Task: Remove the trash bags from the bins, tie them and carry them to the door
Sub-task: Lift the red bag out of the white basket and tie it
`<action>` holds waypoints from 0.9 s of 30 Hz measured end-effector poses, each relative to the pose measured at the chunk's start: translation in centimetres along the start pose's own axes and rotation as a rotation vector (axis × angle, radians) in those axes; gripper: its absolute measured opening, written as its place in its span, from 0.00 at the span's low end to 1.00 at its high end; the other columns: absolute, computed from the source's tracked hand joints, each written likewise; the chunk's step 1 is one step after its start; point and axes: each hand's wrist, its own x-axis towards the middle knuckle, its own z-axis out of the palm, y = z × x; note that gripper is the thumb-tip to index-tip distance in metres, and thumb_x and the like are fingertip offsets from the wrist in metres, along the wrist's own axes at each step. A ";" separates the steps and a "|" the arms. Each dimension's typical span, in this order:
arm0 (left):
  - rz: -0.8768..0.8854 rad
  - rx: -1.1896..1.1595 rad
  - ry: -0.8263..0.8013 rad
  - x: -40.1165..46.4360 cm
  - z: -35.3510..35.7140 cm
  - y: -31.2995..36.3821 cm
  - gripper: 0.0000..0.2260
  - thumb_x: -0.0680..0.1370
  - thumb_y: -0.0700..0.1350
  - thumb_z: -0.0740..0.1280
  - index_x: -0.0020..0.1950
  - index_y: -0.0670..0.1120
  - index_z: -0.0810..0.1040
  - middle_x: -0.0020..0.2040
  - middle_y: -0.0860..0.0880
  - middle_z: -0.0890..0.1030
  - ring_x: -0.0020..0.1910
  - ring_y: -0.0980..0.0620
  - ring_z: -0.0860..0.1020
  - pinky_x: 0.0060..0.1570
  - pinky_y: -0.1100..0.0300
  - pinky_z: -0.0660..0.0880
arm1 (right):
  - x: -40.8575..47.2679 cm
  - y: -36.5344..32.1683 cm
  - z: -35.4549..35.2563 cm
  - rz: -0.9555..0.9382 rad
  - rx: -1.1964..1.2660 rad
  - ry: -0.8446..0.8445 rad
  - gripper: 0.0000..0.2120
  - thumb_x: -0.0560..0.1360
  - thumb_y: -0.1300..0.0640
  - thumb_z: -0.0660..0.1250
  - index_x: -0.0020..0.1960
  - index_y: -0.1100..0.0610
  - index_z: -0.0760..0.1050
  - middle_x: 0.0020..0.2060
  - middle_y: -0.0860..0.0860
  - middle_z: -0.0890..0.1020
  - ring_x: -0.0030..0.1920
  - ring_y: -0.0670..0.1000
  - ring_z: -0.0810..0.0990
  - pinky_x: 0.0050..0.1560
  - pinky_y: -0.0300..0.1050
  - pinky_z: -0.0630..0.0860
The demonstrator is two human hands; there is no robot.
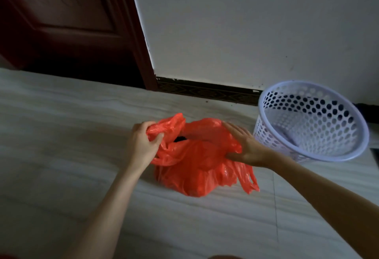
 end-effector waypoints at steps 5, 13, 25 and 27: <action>-0.108 0.028 -0.095 -1.8 1.3 -0.2 0.20 0.77 0.42 0.64 0.67 0.38 0.67 0.64 0.36 0.72 0.64 0.40 0.71 0.61 0.55 0.65 | -1.6 1.0 1.3 0.292 0.695 -0.012 0.40 0.75 0.64 0.62 0.75 0.51 0.39 0.66 0.44 0.57 0.67 0.45 0.57 0.68 0.45 0.60; 0.144 0.109 0.119 -1.3 1.0 3.8 0.14 0.74 0.39 0.67 0.60 0.40 0.76 0.55 0.39 0.79 0.55 0.40 0.77 0.55 0.54 0.71 | -0.2 -1.4 0.0 0.352 0.143 0.175 0.06 0.71 0.62 0.62 0.36 0.56 0.74 0.35 0.55 0.78 0.38 0.54 0.77 0.40 0.46 0.72; 0.373 -0.230 0.219 3.4 -1.9 13.5 0.11 0.71 0.33 0.69 0.51 0.42 0.80 0.46 0.47 0.82 0.44 0.58 0.78 0.45 0.79 0.67 | 1.1 -8.2 -12.4 -0.161 0.551 0.420 0.30 0.73 0.67 0.65 0.70 0.50 0.62 0.55 0.53 0.78 0.45 0.51 0.80 0.53 0.51 0.79; 0.262 -0.392 0.056 3.0 -1.5 13.2 0.15 0.72 0.35 0.69 0.57 0.46 0.77 0.51 0.51 0.81 0.48 0.65 0.77 0.48 0.80 0.67 | 0.1 -7.5 -12.1 -0.192 0.588 0.305 0.42 0.72 0.69 0.66 0.74 0.44 0.47 0.64 0.45 0.67 0.42 0.42 0.80 0.46 0.39 0.79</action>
